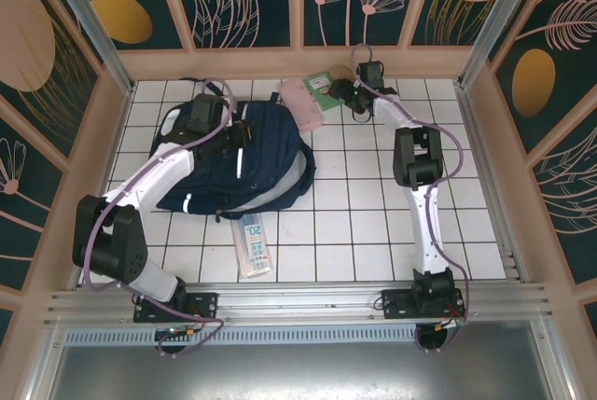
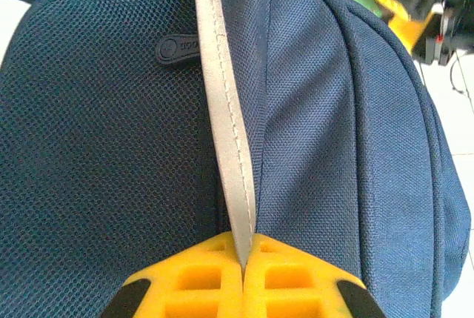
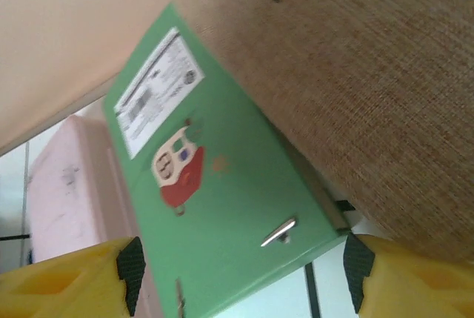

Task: Pack the student bag

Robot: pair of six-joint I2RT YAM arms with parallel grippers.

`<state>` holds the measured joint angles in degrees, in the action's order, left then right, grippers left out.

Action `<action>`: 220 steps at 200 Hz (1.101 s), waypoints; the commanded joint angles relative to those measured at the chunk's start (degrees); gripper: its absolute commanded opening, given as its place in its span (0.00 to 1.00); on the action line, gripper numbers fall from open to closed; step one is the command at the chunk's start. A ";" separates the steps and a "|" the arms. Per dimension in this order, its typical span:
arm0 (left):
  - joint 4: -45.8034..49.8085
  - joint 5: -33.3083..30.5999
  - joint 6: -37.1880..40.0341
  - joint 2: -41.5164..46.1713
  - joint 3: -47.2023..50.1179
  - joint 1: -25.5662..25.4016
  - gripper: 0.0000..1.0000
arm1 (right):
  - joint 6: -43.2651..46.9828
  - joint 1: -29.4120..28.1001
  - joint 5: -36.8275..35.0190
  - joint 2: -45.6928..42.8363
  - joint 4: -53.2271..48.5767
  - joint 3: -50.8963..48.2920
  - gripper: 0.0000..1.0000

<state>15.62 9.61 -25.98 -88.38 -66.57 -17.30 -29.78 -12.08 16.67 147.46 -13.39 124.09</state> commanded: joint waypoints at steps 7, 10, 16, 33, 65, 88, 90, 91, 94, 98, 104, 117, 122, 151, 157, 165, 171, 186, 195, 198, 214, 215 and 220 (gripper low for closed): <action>-3.48 -8.95 -3.02 2.79 1.15 3.97 0.00 | 3.40 0.42 -2.08 2.55 -2.01 4.09 0.73; -3.55 -9.28 -3.10 2.92 1.22 3.94 0.00 | 3.52 0.48 -2.08 2.87 -2.12 4.51 0.73; -3.73 -9.74 -3.27 3.00 1.33 4.07 0.00 | 3.65 0.63 -2.08 3.73 -2.51 5.68 0.73; -4.08 -11.00 -3.94 2.74 1.22 4.19 0.00 | 3.85 0.61 -0.23 6.68 -3.67 9.90 0.74; -4.02 -11.17 -4.67 1.41 0.17 4.21 0.00 | 3.63 -0.12 7.07 11.24 -3.95 15.10 0.72; -3.82 -13.47 -4.94 1.02 -0.66 4.31 0.00 | 4.57 -1.21 10.73 11.37 -4.04 14.31 0.68; -3.83 -13.67 -4.95 0.95 -0.71 4.36 0.00 | 4.69 -1.29 10.92 11.30 -4.09 14.20 0.68; -3.84 -13.79 -4.96 0.94 -0.78 4.33 0.00 | 4.71 -1.33 11.02 11.24 -4.10 14.09 0.68; -3.80 -14.27 -5.04 0.73 -0.93 4.42 0.00 | 4.92 -1.43 11.22 11.08 -4.22 13.81 0.67; -3.77 -14.97 -5.17 0.59 -1.27 4.43 0.00 | 5.11 -1.60 11.44 10.85 -4.28 13.33 0.66; -3.60 -16.02 -5.50 -0.01 -1.88 4.41 0.00 | 5.40 -1.87 11.56 10.38 -4.21 12.41 0.65; -2.77 -18.62 -6.45 -1.50 -3.92 4.58 0.00 | 5.38 -2.11 11.44 9.12 -3.17 9.84 0.62; -2.38 -20.08 -6.79 -2.18 -4.93 4.66 0.00 | 5.13 -2.08 11.61 8.63 -2.49 8.84 0.62; -0.15 -26.94 -10.24 -5.73 -10.23 5.86 0.00 | 3.54 -2.08 13.85 7.69 -0.89 6.99 0.55; 0.43 -27.84 -10.93 -6.64 -11.63 6.04 0.00 | 3.20 -2.12 14.46 7.67 -0.68 7.10 0.54; 1.47 -28.96 -11.21 -7.93 -13.61 6.05 0.00 | 2.69 -2.17 15.14 7.69 -0.48 7.21 0.52; 2.41 -29.23 -11.12 -8.84 -15.18 6.10 0.00 | 2.11 -2.21 15.81 7.58 -0.22 7.12 0.50; 3.62 -28.06 -10.33 -11.68 -17.97 6.08 0.00 | 0.73 -2.19 17.65 6.87 1.25 6.24 0.43; 3.47 -25.83 -9.62 -12.60 -18.51 6.06 0.00 | -0.02 -2.17 18.77 6.35 2.46 5.43 0.37; 3.30 -25.10 -9.43 -12.83 -18.59 6.09 0.00 | -0.23 -2.20 19.24 6.15 2.83 5.33 0.36; 3.73 -22.27 -8.81 -14.11 -18.78 6.07 0.11 | -1.25 -2.20 21.29 5.36 4.29 4.64 0.31; 3.77 -22.22 -8.77 -14.15 -18.78 6.06 0.13 | -1.34 -2.22 21.43 5.37 4.40 4.56 0.31; 4.04 -22.09 -8.47 -14.24 -18.78 6.05 0.20 | -1.67 -2.28 22.12 5.09 4.67 4.27 0.30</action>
<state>18.24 -12.25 -35.27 -101.49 -83.33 -11.92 -28.21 -12.36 31.07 154.95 -8.40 130.87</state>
